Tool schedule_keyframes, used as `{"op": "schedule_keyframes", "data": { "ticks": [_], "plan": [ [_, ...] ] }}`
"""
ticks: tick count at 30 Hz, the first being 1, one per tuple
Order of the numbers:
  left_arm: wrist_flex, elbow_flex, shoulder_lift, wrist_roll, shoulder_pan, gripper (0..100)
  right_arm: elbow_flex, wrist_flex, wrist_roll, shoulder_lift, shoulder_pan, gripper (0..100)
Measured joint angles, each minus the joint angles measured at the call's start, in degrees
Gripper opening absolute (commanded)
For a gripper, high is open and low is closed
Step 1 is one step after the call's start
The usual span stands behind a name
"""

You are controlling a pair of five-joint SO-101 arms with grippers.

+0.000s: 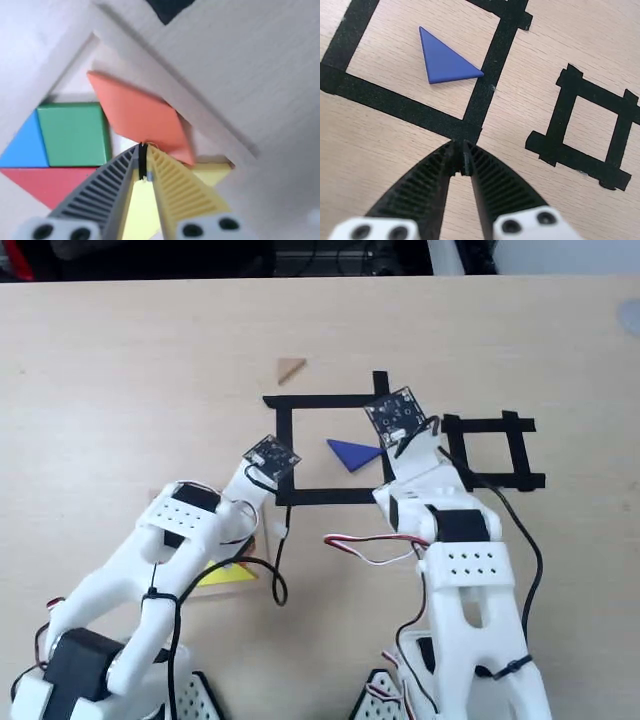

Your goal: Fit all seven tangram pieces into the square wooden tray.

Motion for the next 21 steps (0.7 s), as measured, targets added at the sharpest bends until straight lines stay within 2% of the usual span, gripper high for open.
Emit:
{"op": "schedule_keyframes", "data": {
  "ticks": [5,14,21],
  "plan": [
    [-2.90,0.00,0.00,-3.69,0.00,3,0.00,0.00,0.00,0.00,0.00,1.1],
    [-3.16,1.58,-0.79,-9.49,-0.35,3,0.00,0.00,0.00,0.00,0.00,1.1],
    [-3.16,1.67,-3.60,-8.97,-8.53,3,0.00,0.00,0.00,0.00,0.00,1.1]
  ]
}}
